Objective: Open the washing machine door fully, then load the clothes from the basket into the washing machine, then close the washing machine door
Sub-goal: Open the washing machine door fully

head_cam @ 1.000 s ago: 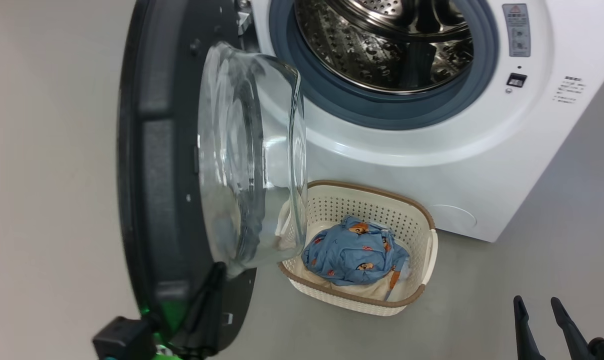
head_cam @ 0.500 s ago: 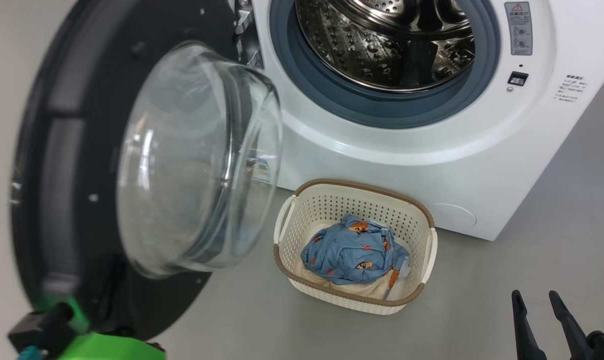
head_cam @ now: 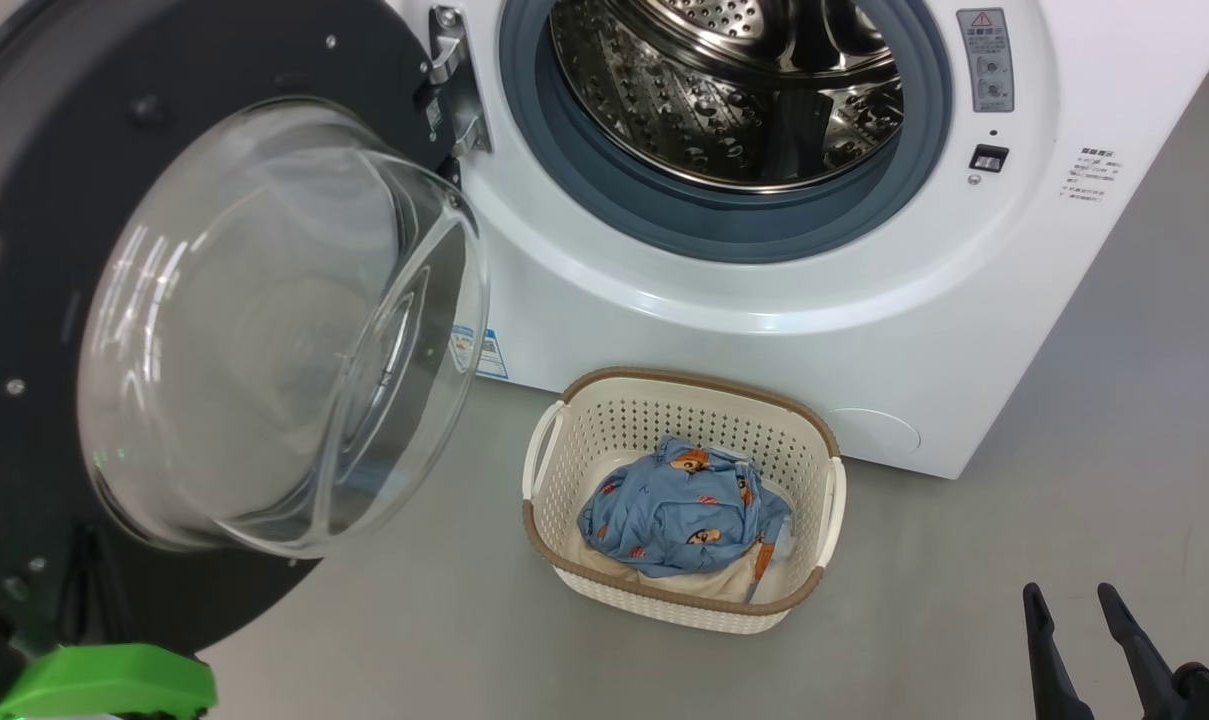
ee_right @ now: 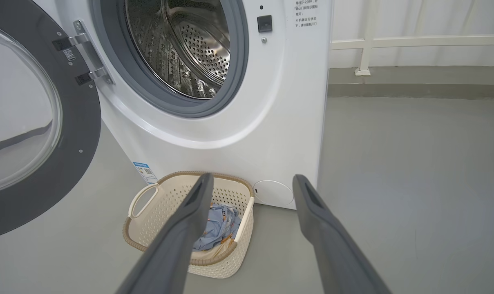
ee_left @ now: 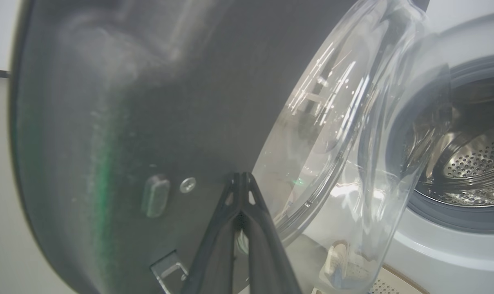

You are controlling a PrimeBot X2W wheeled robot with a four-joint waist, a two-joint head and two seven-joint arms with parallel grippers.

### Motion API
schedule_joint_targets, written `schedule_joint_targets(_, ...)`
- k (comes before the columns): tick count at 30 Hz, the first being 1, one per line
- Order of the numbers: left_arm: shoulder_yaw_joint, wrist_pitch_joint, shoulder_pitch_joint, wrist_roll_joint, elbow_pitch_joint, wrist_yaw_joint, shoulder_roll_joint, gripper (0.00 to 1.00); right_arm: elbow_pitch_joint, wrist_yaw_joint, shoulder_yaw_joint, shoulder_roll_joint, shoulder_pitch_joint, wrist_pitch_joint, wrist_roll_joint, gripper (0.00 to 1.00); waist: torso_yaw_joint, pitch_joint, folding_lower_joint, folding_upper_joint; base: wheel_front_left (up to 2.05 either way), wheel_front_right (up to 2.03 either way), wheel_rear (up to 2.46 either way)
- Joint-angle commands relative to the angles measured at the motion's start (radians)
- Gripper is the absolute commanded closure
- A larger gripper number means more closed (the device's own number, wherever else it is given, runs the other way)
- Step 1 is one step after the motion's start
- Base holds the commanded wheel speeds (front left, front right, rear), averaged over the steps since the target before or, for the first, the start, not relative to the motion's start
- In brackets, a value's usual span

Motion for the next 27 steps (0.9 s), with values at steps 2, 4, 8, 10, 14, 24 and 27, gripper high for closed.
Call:
schedule_joint_targets(2, 0.069, -0.02, -0.07, -0.012, 0.026, 0.003, 0.047, 1.0, -0.018, 0.002, 0.026, -0.018, -0.014, -0.012, 0.005, 0.0, -0.005, -0.004, 0.0, -0.0001, 0.0, 0.0, 0.0)
schedule_joint_targets(4, 0.086, -0.029, -0.093, -0.013, 0.071, -0.004, 0.051, 1.0, -0.014, 0.002, 0.027, -0.018, -0.014, -0.012, 0.004, 0.0, -0.008, -0.006, 0.0, -0.0001, 0.0, 0.0, 0.0)
schedule_joint_targets(8, 0.116, -0.038, -0.136, -0.009, 0.154, -0.021, 0.059, 1.0, -0.008, 0.002, 0.03, -0.016, -0.016, -0.012, 0.005, 0.0, -0.016, -0.015, 0.0, -0.0001, 0.0, 0.0, 0.0)
schedule_joint_targets(10, 0.13, -0.04, -0.157, -0.004, 0.19, -0.03, 0.064, 1.0, -0.006, 0.002, 0.032, -0.015, -0.014, -0.012, 0.006, 0.0, -0.02, -0.019, 0.0, -0.0001, 0.0, 0.0, 0.0)
schedule_joint_targets(14, 0.164, -0.041, -0.195, 0.019, 0.236, -0.044, 0.069, 1.0, -0.005, 0.002, 0.033, -0.012, -0.011, -0.012, 0.007, 0.0, -0.028, -0.024, 0.0, -0.0001, 0.0, 0.0, 0.0)
schedule_joint_targets(24, 0.241, -0.041, -0.259, 0.087, 0.319, -0.076, 0.064, 1.0, -0.001, 0.002, 0.035, -0.004, -0.007, -0.012, 0.004, 0.0, -0.039, -0.034, 0.0, -0.0001, 0.0, 0.0, 0.0)
schedule_joint_targets(27, 0.259, -0.041, -0.276, 0.104, 0.34, -0.089, 0.063, 1.0, 0.0, 0.002, 0.034, -0.002, -0.008, -0.012, 0.004, 0.0, -0.039, -0.036, 0.0, -0.0001, 0.0, 0.0, 0.0)
